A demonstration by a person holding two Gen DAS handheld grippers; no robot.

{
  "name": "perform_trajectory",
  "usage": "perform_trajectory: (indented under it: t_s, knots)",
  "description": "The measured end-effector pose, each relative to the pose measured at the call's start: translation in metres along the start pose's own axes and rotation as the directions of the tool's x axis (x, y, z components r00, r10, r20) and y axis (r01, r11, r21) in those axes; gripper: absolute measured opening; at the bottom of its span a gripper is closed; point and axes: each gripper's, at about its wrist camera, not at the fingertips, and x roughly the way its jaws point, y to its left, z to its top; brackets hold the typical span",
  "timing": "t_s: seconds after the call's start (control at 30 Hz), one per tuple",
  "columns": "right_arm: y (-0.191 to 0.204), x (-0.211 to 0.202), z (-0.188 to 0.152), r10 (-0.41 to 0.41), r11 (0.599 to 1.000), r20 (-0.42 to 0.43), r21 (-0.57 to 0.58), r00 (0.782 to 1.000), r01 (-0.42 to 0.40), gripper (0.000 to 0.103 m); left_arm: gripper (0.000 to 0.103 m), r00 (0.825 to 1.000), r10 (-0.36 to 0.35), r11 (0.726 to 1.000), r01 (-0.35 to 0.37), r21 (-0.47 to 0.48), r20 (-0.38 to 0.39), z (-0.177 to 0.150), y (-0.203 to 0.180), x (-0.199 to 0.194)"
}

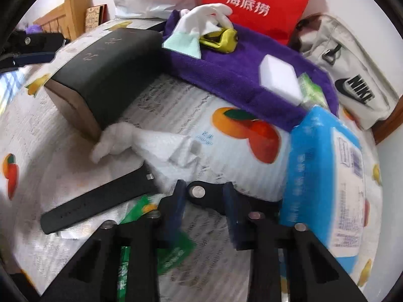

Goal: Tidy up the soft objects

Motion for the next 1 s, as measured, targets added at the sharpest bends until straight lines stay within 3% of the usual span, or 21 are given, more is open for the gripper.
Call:
perform_trajectory:
  t_s: [0.33, 0.6, 1.0]
  knots:
    - [0.002, -0.040, -0.008, 0.099, 0.990, 0.094, 0.096, 0.991, -0.108, 0.030, 0.056, 1.000, 0.001, 1.000, -0.001, -0.027, 0.009, -0.009, 0.012, -0.012]
    - [0.010, -0.083, -0.026, 0.151, 0.975, 0.182, 0.137, 0.972, -0.177, 0.030, 0.056, 1.000, 0.004, 1.000, -0.004, 0.020, -0.004, -0.031, -0.006, -0.022]
    - [0.002, -0.111, -0.087, 0.136, 0.961, 0.226, 0.206, 0.964, -0.184, 0.030, 0.054, 0.998, 0.030, 0.992, -0.023, 0.124, -0.056, -0.077, -0.050, -0.017]
